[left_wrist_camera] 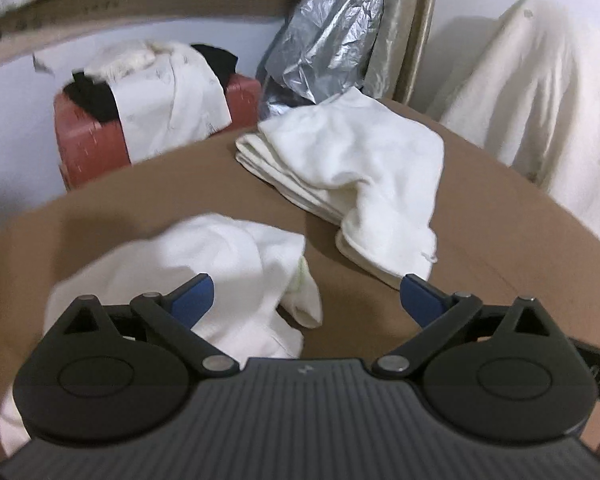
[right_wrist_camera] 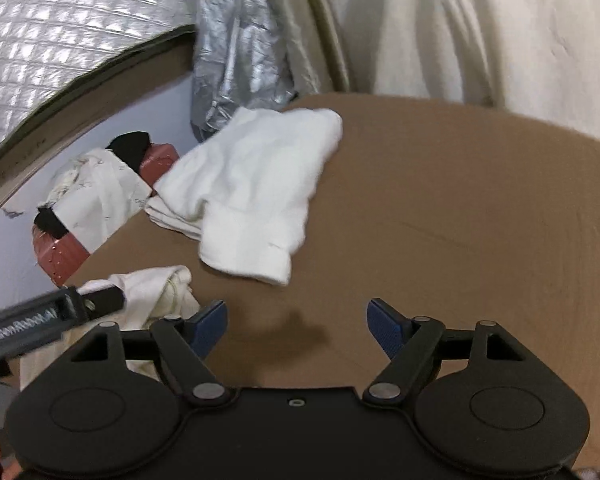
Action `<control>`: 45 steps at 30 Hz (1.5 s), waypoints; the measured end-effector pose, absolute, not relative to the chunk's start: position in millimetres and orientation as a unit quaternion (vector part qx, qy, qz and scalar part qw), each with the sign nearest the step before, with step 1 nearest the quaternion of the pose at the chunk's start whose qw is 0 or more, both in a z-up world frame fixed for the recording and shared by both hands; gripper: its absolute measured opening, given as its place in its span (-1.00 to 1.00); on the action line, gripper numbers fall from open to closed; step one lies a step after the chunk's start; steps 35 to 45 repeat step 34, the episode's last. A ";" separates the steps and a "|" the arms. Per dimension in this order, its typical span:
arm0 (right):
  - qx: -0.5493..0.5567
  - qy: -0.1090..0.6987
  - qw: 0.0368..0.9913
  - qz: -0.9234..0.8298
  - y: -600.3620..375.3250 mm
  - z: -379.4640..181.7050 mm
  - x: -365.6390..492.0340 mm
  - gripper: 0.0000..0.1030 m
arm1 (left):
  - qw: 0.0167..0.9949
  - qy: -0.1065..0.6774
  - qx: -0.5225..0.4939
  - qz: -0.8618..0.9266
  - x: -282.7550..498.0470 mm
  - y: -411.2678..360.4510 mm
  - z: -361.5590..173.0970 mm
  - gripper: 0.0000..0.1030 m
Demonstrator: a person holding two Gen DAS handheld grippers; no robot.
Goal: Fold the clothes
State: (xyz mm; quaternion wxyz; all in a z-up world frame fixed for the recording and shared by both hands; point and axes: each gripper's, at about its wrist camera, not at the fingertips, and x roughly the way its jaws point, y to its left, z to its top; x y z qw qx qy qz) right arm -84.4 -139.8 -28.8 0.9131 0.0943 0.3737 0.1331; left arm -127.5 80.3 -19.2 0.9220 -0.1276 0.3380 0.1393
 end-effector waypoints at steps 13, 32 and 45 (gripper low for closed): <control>0.060 0.313 0.939 0.130 -132.8 -26.2 -98.0 0.58 | 0.920 0.362 -0.047 0.145 -115.8 55.8 -27.1 1.00; 0.045 0.312 0.941 0.122 -126.0 -31.8 -100.5 0.59 | 0.916 0.362 -0.048 0.167 -114.1 65.0 -34.1 1.00; 0.043 0.312 0.941 0.120 -125.0 -32.3 -100.6 0.59 | 0.916 0.361 -0.048 0.169 -114.3 66.7 -34.8 1.00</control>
